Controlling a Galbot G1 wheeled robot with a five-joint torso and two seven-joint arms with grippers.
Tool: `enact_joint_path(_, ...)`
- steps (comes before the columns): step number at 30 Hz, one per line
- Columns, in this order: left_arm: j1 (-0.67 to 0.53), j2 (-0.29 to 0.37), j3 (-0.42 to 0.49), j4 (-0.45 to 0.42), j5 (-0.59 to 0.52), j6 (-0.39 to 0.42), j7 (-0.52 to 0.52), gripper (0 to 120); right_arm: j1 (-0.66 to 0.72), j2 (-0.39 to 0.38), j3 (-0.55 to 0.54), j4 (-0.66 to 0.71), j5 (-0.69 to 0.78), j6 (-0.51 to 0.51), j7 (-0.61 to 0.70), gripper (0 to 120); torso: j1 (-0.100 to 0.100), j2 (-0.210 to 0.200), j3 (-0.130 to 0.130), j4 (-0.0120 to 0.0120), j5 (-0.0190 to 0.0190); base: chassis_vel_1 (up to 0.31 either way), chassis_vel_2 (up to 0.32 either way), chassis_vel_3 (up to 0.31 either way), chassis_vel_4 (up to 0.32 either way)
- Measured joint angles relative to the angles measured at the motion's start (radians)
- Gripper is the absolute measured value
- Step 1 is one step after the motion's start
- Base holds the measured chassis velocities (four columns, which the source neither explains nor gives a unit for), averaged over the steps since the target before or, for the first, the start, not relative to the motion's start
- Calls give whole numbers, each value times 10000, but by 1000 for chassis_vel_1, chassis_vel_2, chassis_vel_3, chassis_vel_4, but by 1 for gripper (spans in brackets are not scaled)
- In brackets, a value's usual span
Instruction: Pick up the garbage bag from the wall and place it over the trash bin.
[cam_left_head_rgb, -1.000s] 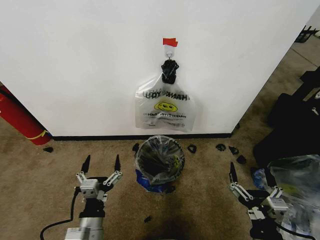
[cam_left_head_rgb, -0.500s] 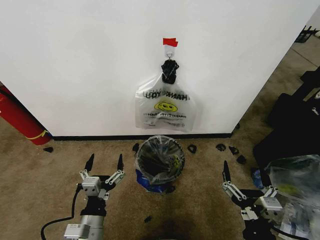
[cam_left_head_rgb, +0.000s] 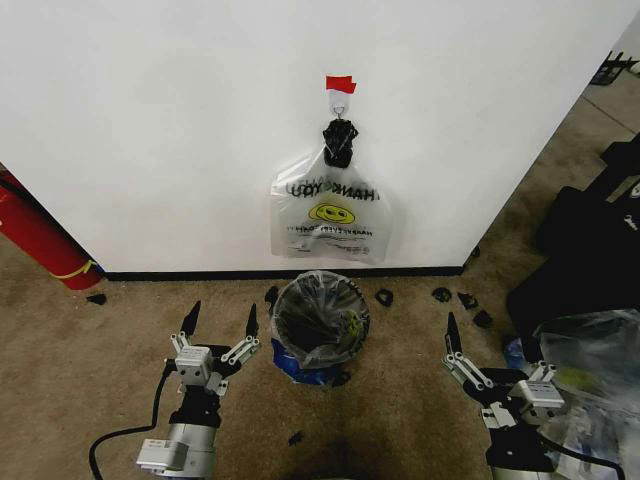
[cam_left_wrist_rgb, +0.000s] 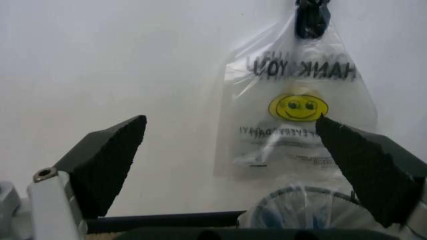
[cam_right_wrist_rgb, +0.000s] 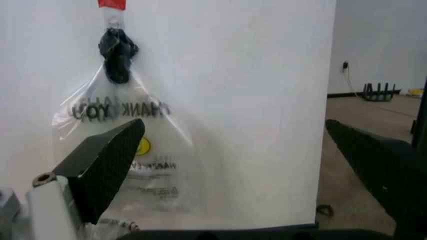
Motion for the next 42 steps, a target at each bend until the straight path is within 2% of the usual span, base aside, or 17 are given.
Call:
enact_joint_path(11, -278, -63, 58, 345, -178, 292, 44, 100, 310, 95, -82, -192, 226, -11, -21, 100, 0, 0, 0, 0, 0, 0, 0, 0, 0)
enact_joint_path(21, -300, -13, 57, 323, -217, 378, 97, 100, 334, 169, -85, -101, 174, -29, -9, 100, 0, 0, 0, 0, 0, 0, 0, 0, 0)
enact_joint_path(27, -436, -213, -4, 520, -273, 354, 202, 100, 505, 142, -92, -370, 246, 17, 26, 100, 0, 0, 0, 0, 1, 0, 0, 0, 0)
enact_joint_path(42, 17, -559, -53, 211, 73, 63, 225, 100, 393, 198, -167, -283, -28, 510, 70, 100, 0, 0, 0, 0, 1, 0, 0, 0, 0)
